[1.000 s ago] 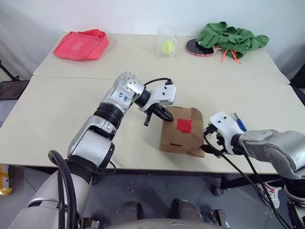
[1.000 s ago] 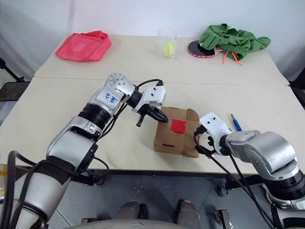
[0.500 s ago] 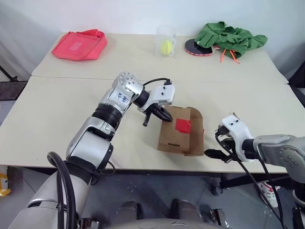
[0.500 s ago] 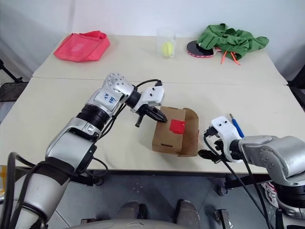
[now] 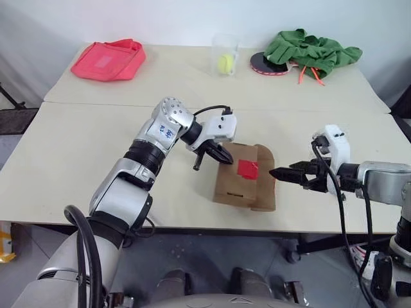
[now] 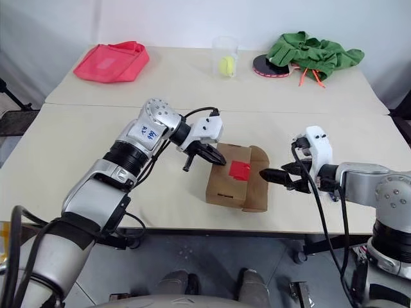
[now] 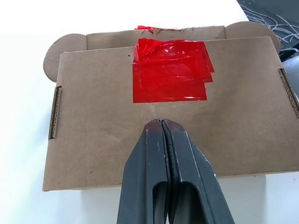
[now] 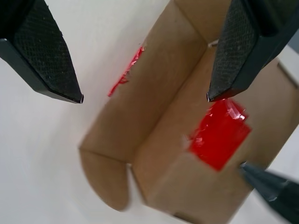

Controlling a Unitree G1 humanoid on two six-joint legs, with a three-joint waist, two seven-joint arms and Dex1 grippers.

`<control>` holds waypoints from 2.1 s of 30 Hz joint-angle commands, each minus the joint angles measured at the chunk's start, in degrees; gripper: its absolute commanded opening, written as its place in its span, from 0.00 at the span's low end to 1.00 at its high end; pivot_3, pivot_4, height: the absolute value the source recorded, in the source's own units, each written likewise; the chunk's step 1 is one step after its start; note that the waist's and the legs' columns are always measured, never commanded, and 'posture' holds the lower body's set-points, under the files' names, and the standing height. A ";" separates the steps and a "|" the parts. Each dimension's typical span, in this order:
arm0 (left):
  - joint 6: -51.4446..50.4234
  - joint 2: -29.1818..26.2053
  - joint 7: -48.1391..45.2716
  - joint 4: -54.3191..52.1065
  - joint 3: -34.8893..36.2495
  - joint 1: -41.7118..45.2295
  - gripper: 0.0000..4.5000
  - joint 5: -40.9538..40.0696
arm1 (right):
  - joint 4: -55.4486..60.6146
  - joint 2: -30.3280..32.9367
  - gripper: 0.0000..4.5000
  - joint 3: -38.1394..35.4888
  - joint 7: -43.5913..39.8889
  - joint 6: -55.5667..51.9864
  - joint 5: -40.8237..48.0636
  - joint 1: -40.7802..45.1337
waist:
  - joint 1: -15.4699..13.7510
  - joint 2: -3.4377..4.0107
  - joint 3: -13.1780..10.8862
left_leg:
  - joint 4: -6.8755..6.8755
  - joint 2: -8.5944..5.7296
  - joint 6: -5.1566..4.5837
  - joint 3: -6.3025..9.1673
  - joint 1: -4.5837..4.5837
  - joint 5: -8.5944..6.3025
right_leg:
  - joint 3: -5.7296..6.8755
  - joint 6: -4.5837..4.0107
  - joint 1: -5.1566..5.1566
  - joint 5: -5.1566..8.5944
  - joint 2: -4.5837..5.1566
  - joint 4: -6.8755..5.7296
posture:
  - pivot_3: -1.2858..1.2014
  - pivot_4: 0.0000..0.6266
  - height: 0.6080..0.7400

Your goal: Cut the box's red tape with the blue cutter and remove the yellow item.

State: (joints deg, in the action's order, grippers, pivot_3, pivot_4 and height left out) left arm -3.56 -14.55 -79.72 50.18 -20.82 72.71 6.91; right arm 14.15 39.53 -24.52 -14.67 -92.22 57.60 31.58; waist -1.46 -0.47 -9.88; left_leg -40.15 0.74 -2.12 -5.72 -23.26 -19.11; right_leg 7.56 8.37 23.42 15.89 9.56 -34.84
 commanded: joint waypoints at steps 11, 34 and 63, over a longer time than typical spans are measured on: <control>-1.28 -0.38 -1.02 -1.25 -1.18 -1.48 0.00 1.04 | -14.56 -4.04 0.99 -10.07 11.60 -0.28 20.68 -6.78 | 0.12 0.01 0.00 | 0.01 0.02 0.02 -0.27 0.02 0.01 | -0.02 0.00 0.00 0.00 0.00 -0.02 | 0.52 0.24 1.00; -4.98 -2.28 -2.52 -7.29 -1.85 -3.82 0.00 0.81 | -25.25 -8.25 0.99 1.88 5.57 4.09 17.41 -5.46 | 1.52 0.01 0.01 | 0.01 0.07 0.01 -0.03 0.21 0.01 | -0.25 0.00 0.00 0.00 -0.01 -0.14 | 0.52 0.24 1.00; -6.90 -2.85 -1.50 -9.74 -1.68 -5.26 0.00 0.60 | -22.32 -7.85 0.01 10.69 -8.49 1.81 1.31 -2.57 | 1.74 -0.17 0.14 | 0.06 0.12 0.02 -0.08 0.39 0.01 | -0.35 -0.01 -0.03 0.00 -0.03 -0.23 | 0.52 0.24 1.00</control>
State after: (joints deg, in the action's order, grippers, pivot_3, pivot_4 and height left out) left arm -10.69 -17.56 -81.33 39.20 -21.34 68.06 6.87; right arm -7.70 31.88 -15.32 -23.20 -89.13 60.62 29.86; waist 0.27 -0.64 -9.73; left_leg -40.09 0.86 -2.10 -5.80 -22.87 -19.10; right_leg 7.21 8.36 23.39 15.89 9.53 -35.07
